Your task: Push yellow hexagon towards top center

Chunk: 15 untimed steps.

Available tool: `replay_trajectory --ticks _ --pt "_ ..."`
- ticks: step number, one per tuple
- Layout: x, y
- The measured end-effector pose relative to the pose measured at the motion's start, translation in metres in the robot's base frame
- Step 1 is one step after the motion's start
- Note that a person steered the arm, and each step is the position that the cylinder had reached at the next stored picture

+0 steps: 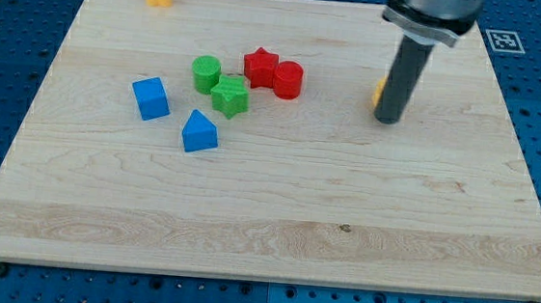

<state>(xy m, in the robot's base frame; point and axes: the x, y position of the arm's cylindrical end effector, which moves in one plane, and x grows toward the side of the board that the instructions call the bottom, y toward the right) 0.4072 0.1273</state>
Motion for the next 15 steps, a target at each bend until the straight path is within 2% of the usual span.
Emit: replay_trajectory --ticks 1,2,3,4,5,6,9,10,12,13,14,15 --pt "-0.049 -0.005" --pt "-0.062 -0.005" --pt "-0.051 0.001" --pt "-0.011 0.030" --pt "-0.020 0.057" --pt "-0.051 0.057" --pt "-0.078 -0.035" --pt "-0.090 -0.040" --pt "-0.044 0.038" --pt "-0.074 0.044" --pt "-0.120 0.019" --pt "-0.143 -0.026"
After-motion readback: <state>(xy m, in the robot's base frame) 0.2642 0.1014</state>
